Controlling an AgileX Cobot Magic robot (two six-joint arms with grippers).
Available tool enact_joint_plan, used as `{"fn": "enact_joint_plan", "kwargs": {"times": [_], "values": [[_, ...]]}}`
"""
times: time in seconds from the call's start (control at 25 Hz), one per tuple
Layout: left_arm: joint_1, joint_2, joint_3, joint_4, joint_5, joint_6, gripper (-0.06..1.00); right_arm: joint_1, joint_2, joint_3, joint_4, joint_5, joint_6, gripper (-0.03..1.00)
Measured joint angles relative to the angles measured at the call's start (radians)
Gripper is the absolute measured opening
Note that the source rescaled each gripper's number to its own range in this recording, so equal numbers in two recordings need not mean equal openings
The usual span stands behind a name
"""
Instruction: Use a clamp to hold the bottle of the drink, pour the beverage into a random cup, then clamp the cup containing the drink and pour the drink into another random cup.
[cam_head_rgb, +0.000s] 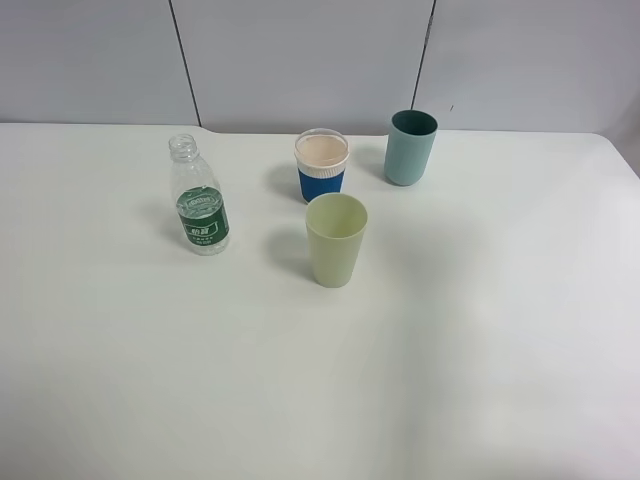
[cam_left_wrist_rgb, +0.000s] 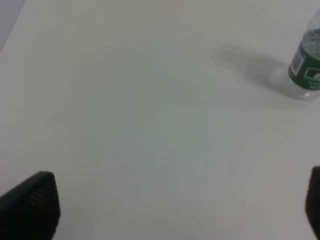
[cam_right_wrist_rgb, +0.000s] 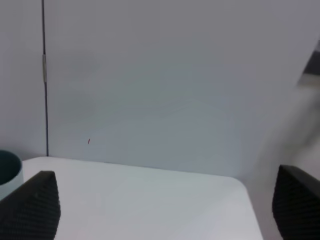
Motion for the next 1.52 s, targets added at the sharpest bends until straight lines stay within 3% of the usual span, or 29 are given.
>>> {"fn": "enact_joint_plan", "kwargs": {"times": [0.56,0.76,1.0,1.28,1.52], "values": [[0.000,0.000,0.000,0.000,0.000,0.000,1.00,0.000,-0.558,0.000,-0.008,0.513,0.038,0.64],[0.000,0.000,0.000,0.000,0.000,0.000,1.00,0.000,-0.648,-0.004,-0.054,0.716,0.055,0.64],[0.000,0.000,0.000,0.000,0.000,0.000,1.00,0.000,-0.689,-0.028,-0.035,0.943,0.060,0.64],[0.000,0.000,0.000,0.000,0.000,0.000,1.00,0.000,-0.710,-0.032,0.000,1.093,0.062,0.64],[0.000,0.000,0.000,0.000,0.000,0.000,1.00,0.000,-0.710,-0.004,0.000,1.131,0.062,0.64]]}}
